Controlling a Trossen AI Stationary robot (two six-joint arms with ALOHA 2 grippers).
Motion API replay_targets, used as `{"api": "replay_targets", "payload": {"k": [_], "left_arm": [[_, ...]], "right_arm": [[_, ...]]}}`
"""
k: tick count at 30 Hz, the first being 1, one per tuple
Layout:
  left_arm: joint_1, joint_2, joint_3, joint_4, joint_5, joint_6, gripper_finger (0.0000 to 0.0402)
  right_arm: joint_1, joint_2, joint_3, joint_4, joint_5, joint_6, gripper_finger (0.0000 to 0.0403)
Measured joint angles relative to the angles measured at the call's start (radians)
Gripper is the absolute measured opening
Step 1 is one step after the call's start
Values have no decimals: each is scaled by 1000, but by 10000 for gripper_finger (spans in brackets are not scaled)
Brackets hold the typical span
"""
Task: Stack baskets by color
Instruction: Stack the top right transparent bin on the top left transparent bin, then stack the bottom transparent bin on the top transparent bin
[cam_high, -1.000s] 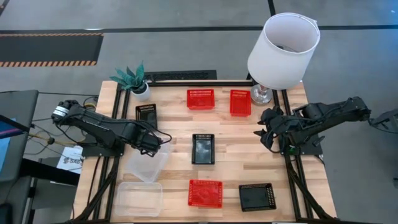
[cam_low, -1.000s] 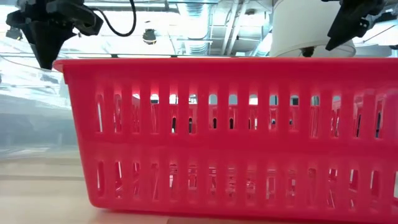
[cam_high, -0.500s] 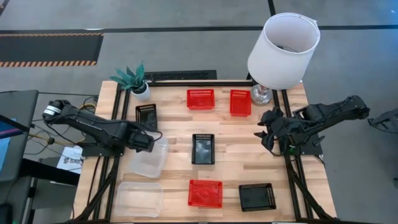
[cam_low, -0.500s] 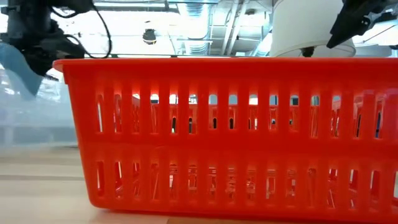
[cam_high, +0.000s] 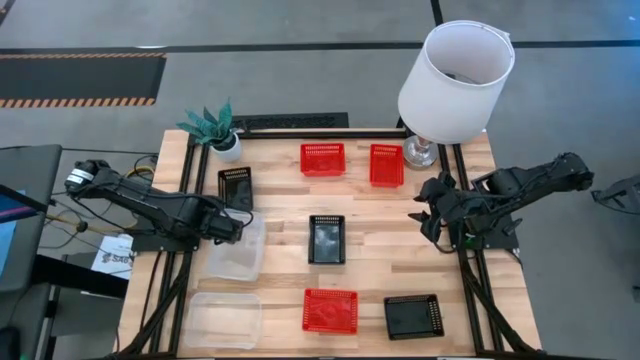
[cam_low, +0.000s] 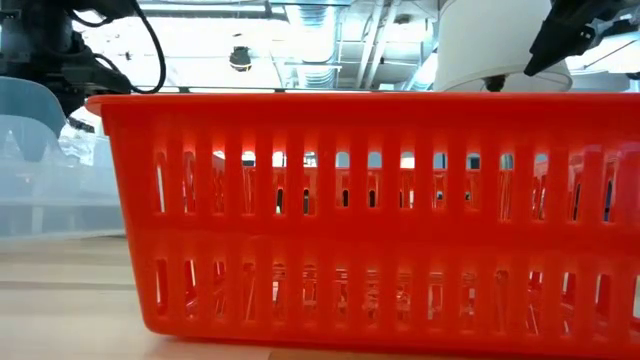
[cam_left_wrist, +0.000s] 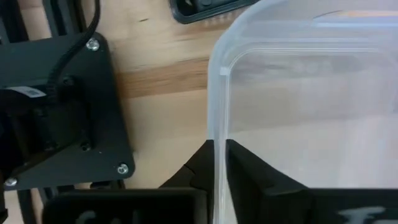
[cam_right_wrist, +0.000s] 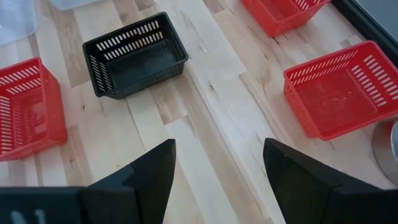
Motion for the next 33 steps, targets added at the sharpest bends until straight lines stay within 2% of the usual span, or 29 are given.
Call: {"api": "replay_targets", "payload": {"k": [7, 12, 15, 19, 21, 25, 29, 33], "left_arm": [[5, 1, 39, -8, -8, 85, 112], [30, 1, 99, -112, -15, 149, 171], [47, 1, 167, -152, -51, 200, 194], [58, 1, 272, -127, -125, 305, 209], [58, 0, 322, -66, -140, 375, 210], [25, 1, 388, 159, -158, 530, 206], [-49, 15, 412, 421, -185, 711, 196], [-153, 58, 416, 564, -147, 899, 187]], "right_arm": [[0, 0, 0, 0, -1, 0, 265], [0, 0, 0, 0, -3, 0, 265], [0, 0, 0, 0, -4, 2, 265], [0, 2, 0, 1, -5, 4, 265], [0, 7, 0, 1, -5, 4, 265], [0, 15, 0, 14, -5, 4, 265], [0, 30, 0, 43, -5, 4, 265], [0, 61, 0, 60, -5, 10, 265]]}}
